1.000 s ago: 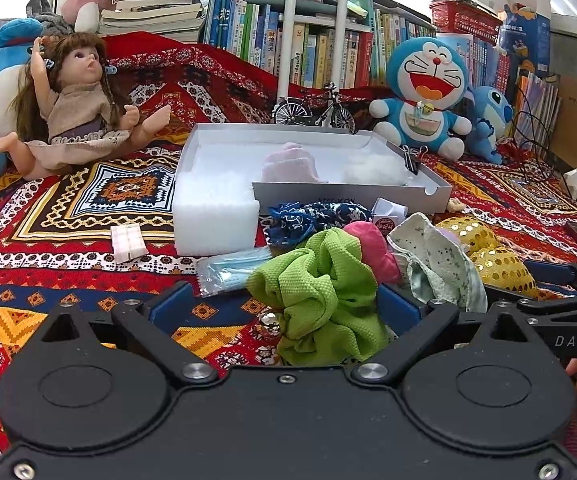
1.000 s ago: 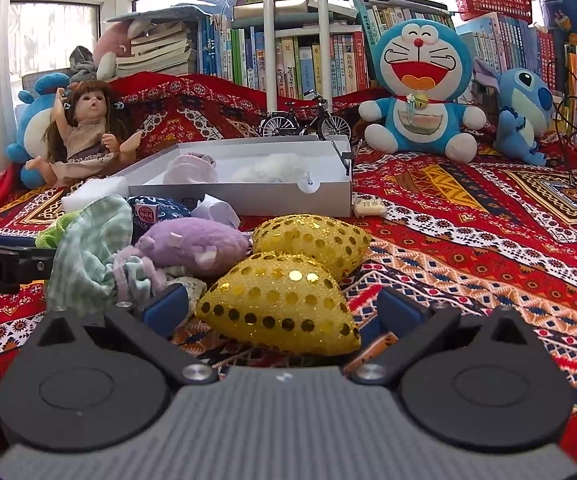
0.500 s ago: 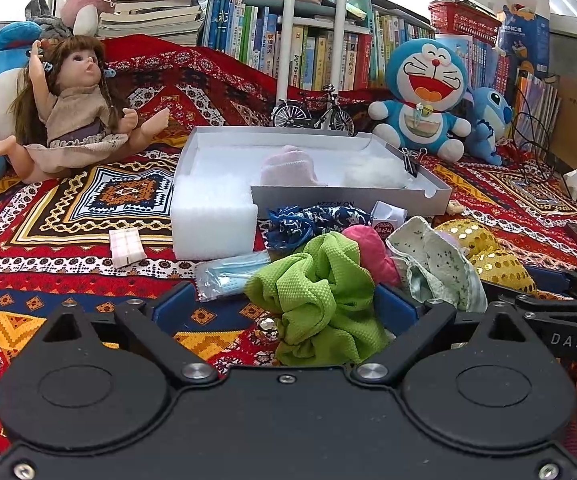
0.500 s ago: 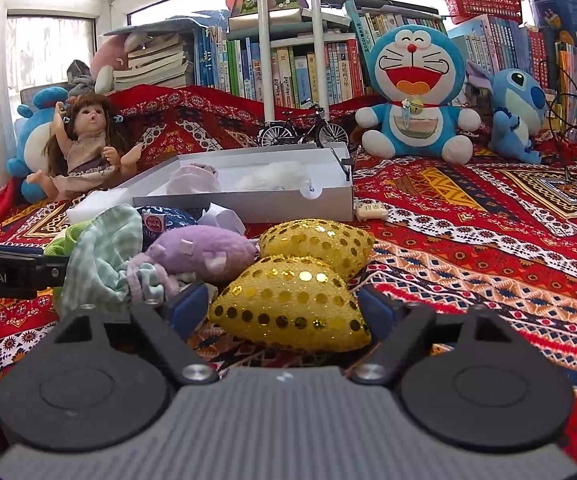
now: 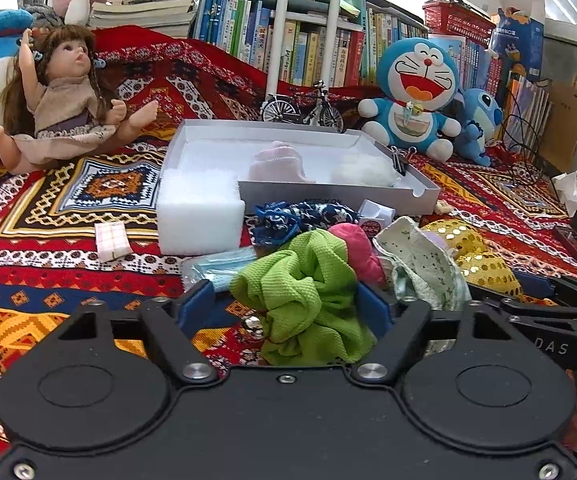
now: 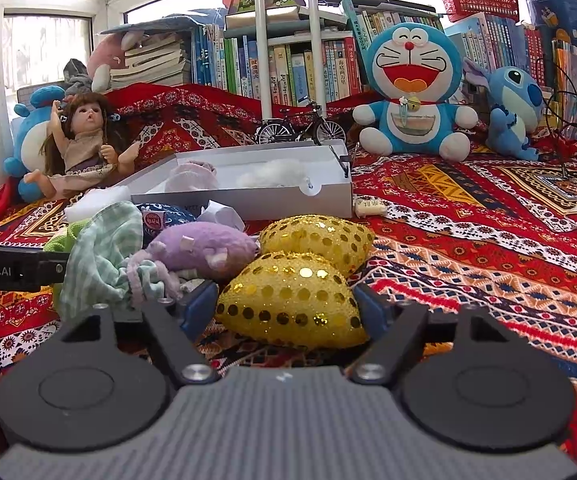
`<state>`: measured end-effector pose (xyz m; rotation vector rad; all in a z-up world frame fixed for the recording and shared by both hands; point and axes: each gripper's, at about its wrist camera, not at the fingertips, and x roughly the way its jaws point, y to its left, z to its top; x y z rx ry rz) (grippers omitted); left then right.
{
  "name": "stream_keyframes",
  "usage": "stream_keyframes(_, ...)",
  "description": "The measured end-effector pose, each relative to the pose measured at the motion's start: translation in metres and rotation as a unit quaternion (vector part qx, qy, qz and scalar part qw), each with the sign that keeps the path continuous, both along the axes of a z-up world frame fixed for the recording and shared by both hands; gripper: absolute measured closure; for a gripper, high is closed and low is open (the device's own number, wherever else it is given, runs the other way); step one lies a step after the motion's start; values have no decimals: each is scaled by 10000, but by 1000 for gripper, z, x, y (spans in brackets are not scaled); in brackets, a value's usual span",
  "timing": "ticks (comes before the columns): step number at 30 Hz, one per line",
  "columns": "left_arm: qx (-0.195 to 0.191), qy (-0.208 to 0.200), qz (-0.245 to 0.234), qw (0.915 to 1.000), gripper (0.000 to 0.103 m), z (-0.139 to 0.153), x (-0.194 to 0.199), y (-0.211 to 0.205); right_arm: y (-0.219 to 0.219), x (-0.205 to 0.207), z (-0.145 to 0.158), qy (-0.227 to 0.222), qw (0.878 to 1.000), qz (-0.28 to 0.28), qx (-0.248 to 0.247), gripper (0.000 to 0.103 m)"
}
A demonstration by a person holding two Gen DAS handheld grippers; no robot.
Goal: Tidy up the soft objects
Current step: 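Grasp the green mesh scrunchie with the left tool while the right tool grasps a gold sequined pillow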
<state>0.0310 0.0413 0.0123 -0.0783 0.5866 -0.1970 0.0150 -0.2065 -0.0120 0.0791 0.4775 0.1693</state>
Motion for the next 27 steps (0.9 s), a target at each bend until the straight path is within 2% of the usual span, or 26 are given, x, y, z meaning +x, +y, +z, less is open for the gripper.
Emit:
stream_keyframes(7, 22, 30, -13, 10000, 51, 0, -2, -3, 1, -1, -2, 8, 10000, -9, -17, 28)
stream_keyframes(13, 79, -53, 21, 10000, 59, 3, -7, -2, 1, -2, -2, -2, 10000, -30, -4, 30)
stream_keyframes(27, 168, -232, 46, 9996, 65, 10, -18, 2, 2, -9, 4, -54, 9999, -141, 18, 35)
